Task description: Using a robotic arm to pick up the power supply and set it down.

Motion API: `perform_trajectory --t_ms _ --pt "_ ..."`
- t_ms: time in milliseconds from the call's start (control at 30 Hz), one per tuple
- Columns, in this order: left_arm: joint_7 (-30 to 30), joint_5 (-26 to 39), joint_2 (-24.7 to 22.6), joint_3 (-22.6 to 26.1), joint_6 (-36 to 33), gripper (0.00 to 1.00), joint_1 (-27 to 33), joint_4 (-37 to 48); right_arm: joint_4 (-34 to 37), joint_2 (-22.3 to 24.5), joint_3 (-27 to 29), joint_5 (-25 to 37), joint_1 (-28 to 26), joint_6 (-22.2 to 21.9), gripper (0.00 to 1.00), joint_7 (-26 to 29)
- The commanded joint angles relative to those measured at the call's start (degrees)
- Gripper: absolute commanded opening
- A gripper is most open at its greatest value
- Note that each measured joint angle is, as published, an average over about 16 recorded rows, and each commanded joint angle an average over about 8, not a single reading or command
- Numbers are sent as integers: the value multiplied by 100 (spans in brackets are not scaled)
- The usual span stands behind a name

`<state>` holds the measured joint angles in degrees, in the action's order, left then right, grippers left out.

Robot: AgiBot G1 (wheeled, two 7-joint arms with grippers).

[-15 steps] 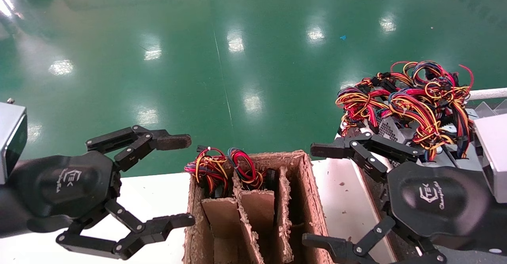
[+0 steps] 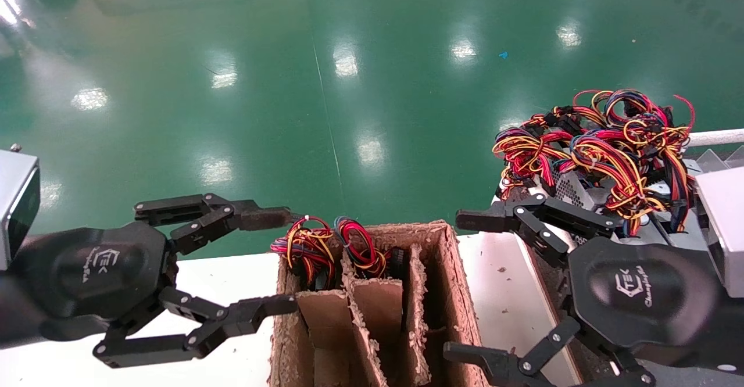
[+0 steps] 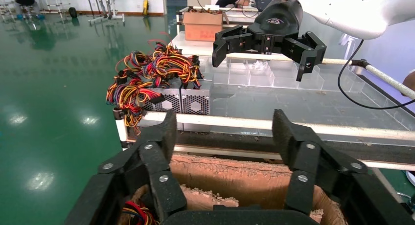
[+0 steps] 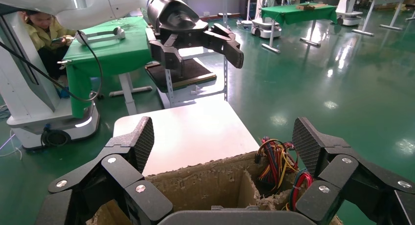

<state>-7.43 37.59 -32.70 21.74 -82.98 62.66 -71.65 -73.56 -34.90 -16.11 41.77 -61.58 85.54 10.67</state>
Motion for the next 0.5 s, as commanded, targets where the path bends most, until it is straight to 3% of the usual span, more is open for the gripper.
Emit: perform_trajectory --t_ms 33,500 --pt "0 0 0 0 0 0 0 0 0 0 0 0 0 0 100 0" --pt "0 0 0 0 0 0 0 0 0 0 0 0 0 0 100 0"
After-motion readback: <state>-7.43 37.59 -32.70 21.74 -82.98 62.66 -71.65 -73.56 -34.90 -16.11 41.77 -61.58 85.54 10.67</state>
